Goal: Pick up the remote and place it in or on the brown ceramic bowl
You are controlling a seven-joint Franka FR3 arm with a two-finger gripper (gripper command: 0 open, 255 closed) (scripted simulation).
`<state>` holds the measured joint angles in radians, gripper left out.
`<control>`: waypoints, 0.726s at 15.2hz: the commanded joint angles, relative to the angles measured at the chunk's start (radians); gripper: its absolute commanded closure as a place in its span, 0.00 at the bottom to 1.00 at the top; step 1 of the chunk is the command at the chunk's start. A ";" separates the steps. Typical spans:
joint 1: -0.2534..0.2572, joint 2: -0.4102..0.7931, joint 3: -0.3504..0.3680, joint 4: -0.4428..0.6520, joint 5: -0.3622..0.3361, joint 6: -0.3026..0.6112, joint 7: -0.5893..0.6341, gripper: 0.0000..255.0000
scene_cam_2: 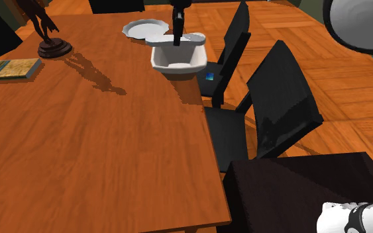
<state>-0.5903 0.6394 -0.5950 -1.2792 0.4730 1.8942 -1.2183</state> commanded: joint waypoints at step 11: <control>-0.196 0.251 0.051 0.361 0.067 -0.103 -0.028 1.00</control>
<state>-0.7920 0.8955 -0.5432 -0.8958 0.5398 1.7761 -1.2406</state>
